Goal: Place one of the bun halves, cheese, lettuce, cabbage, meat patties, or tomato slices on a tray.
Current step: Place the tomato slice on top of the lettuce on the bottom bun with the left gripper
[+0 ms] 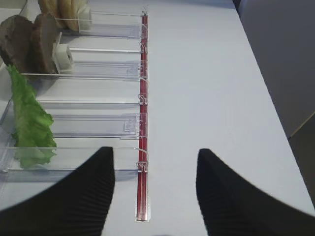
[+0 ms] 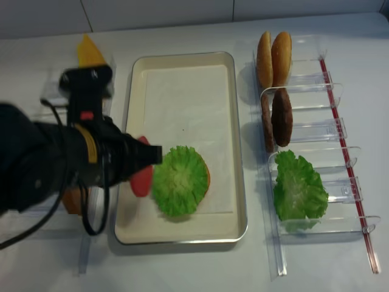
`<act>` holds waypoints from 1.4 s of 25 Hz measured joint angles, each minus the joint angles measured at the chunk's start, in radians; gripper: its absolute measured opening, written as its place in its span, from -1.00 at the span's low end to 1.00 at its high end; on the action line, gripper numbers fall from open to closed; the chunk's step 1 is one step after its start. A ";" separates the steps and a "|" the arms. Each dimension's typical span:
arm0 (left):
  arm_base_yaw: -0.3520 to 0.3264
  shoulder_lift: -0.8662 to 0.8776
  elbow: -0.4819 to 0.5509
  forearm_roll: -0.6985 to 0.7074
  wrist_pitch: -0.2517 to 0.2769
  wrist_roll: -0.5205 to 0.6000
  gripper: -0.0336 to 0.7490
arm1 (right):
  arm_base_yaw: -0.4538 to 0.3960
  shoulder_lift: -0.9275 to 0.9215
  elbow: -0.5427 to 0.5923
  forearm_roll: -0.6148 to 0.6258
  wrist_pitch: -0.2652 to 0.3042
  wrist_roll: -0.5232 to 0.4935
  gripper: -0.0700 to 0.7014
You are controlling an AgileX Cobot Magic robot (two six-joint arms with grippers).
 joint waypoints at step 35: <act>0.416 0.363 0.050 -1.549 0.305 1.555 -0.75 | 0.000 0.000 0.000 0.000 0.000 0.002 0.22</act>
